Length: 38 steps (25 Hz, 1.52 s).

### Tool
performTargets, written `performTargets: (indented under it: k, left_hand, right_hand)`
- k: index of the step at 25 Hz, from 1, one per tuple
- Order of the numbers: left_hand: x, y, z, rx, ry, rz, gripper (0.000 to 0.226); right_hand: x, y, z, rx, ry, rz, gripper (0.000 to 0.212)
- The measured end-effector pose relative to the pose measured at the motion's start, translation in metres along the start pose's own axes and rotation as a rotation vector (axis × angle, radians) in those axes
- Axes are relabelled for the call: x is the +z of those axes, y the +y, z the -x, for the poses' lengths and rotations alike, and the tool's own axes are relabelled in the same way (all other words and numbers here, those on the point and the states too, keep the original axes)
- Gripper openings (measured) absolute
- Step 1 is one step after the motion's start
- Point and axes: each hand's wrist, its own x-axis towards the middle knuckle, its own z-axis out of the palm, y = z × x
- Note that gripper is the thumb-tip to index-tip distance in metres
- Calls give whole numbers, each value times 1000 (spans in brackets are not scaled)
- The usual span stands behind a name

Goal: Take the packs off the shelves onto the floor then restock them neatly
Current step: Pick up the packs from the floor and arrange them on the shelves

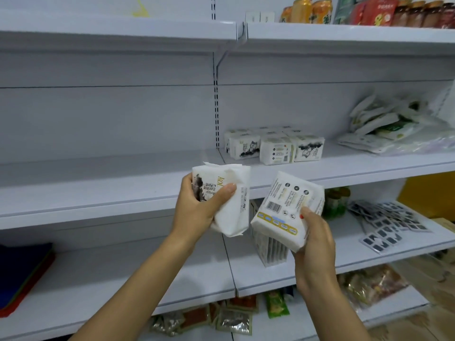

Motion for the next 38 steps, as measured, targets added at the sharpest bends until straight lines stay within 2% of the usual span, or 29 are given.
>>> performTargets:
  k: [7, 14, 18, 23, 25, 27, 31, 33, 36, 38]
  left_hand:
    - [2, -20, -29, 53, 59, -110, 82]
    - [43, -46, -124, 88, 33, -246, 82]
    - [78, -61, -202, -89, 112, -22, 72]
    - [108, -102, -254, -309, 285, 195, 83]
    - [113, -117, -265, -410, 268, 167, 96]
    - [112, -126, -269, -435, 187, 159, 100]
    - [104, -130, -267, -288, 108, 146, 92]
    - [106, -125, -261, -206, 107, 127, 80]
    - [110, -120, -254, -222, 142, 157, 56]
    - [98, -126, -250, -215, 134, 22, 47]
  right_hand:
    - [4, 20, -18, 87, -74, -76, 21]
    - [-1, -7, -82, -117, 19, 129, 19]
    - [-2, -29, -138, -237, 77, 177, 21]
    - [7, -28, -181, -367, 25, 334, 25]
    - [9, -26, -194, -405, -19, 405, 30]
    - [9, -23, -207, -418, -47, 465, 34]
    - [12, -23, -237, -466, -88, 541, 38]
    - [16, -29, -251, -520, -144, 619, 42]
    - [13, -47, -273, -553, -278, 749, 48]
    - [6, -66, -285, -526, -414, 943, 50]
